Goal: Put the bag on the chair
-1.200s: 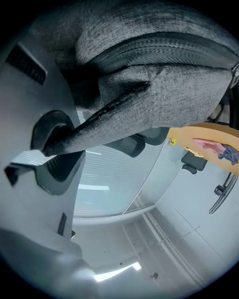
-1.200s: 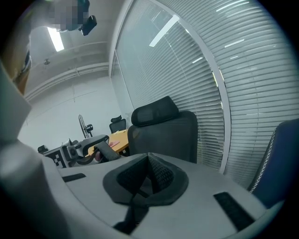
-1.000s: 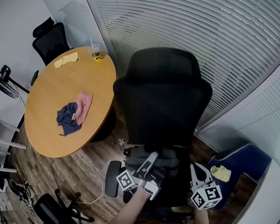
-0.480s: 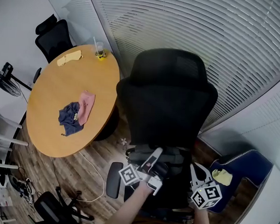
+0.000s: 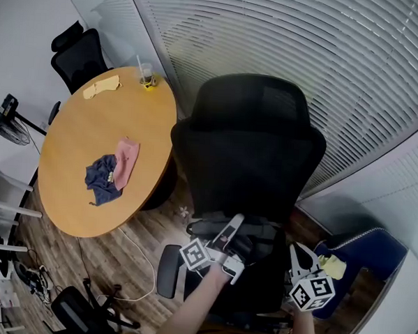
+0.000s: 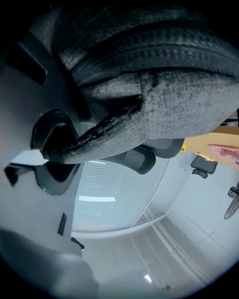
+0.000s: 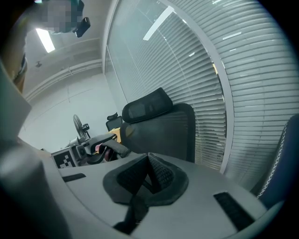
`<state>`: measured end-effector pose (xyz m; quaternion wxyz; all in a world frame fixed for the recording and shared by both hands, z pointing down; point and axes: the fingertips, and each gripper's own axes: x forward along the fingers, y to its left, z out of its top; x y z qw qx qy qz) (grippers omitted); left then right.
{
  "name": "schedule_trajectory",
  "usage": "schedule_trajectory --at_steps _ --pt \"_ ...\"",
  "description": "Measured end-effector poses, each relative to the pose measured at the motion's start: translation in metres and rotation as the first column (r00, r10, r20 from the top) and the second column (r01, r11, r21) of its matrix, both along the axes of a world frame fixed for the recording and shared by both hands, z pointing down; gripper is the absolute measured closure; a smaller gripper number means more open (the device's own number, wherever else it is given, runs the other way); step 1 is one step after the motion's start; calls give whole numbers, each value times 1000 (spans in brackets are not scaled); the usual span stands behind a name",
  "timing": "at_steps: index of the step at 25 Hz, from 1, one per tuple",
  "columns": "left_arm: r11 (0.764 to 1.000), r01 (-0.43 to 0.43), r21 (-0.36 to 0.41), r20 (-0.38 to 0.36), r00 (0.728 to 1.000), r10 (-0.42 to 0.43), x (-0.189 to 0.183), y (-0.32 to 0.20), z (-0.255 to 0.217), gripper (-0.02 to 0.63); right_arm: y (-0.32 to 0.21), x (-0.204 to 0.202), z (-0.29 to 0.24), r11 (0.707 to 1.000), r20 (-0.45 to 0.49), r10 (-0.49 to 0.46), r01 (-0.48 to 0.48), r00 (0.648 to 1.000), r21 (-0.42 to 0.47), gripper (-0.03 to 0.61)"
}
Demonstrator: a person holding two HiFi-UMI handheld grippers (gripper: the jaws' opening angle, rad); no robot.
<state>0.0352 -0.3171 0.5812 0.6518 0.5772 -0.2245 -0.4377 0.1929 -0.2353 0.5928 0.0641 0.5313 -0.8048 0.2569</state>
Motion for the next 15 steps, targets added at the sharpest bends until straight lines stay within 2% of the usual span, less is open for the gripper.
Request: schedule_trajectory --at_steps 9,15 --pt "999 -19 30 47 999 18 -3 -29 7 589 -2 8 19 999 -8 0 -1 1000 -42 566" --pt "1000 -5 15 90 996 4 -1 -39 13 589 -4 9 26 999 -34 -18 16 999 -51 566"
